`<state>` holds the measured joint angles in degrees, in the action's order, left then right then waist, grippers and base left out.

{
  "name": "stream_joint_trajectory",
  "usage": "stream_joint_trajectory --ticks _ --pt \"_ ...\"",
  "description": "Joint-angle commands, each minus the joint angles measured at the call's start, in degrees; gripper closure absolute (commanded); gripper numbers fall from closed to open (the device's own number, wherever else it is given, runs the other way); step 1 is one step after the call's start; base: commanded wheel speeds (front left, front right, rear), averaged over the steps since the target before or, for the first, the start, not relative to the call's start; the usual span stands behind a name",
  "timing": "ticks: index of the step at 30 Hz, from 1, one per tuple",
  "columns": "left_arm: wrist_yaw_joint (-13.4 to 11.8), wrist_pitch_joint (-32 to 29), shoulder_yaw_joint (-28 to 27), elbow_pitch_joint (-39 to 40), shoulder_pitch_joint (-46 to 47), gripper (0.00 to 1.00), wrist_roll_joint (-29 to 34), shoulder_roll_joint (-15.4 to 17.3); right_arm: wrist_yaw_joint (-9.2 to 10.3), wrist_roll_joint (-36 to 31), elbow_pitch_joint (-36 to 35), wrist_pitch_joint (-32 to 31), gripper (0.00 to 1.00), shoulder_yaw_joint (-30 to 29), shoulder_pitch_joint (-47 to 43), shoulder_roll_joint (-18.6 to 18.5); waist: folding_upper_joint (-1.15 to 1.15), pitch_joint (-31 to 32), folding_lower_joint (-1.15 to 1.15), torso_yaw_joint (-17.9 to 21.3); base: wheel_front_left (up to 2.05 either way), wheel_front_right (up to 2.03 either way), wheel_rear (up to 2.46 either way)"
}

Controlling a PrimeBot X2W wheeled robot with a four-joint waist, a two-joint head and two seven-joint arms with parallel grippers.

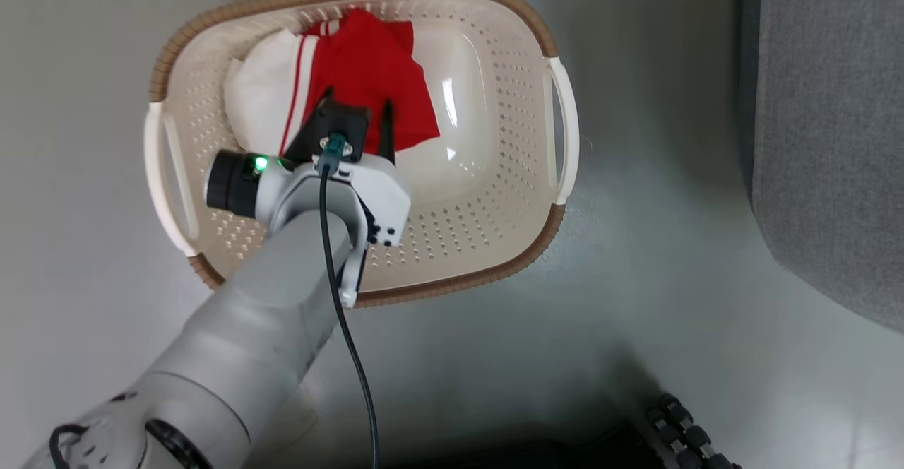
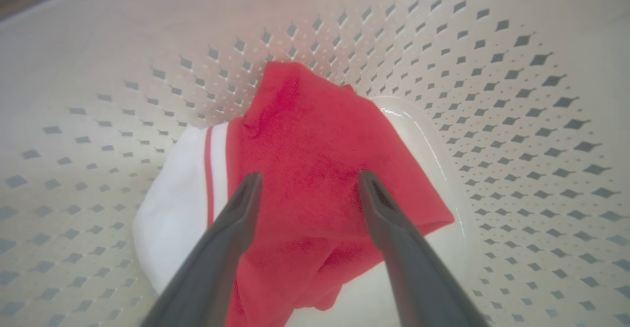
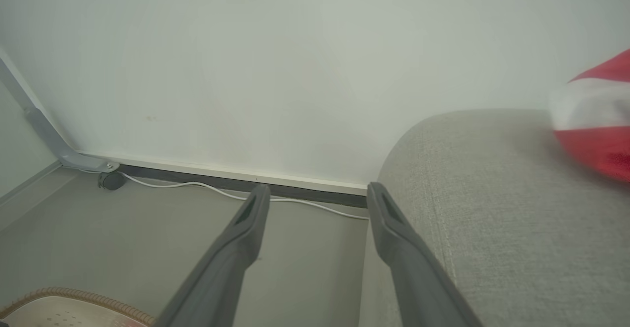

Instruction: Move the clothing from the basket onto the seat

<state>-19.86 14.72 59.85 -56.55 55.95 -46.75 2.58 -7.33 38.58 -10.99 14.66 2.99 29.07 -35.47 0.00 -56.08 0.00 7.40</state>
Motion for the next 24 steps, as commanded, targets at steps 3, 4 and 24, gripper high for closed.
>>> stream_joint_trajectory --ticks 3,4,24 --pt "-1.4 -0.2 2.2 -2.1 2.5 0.00 -2.0 0.3 -0.16 0.7 -1.6 0.3 0.00 0.1 -1.4 -1.5 0.00 -2.4 0.00 1.0 0.00 0.00 0.00" --pt "-1.7 -0.7 3.0 -2.7 3.2 0.00 -2.4 0.3 -0.16 0.7 -1.6 0.3 0.00 0.0 -1.3 -1.5 0.00 -2.8 0.00 1.0 0.00 0.00 0.00" --pt "-6.2 -8.4 11.8 -1.0 3.9 1.00 -11.5 0.3 -0.16 0.8 -0.5 0.3 0.00 -0.4 -0.5 0.3 0.00 -0.8 0.00 1.5 0.00 0.00 0.00"
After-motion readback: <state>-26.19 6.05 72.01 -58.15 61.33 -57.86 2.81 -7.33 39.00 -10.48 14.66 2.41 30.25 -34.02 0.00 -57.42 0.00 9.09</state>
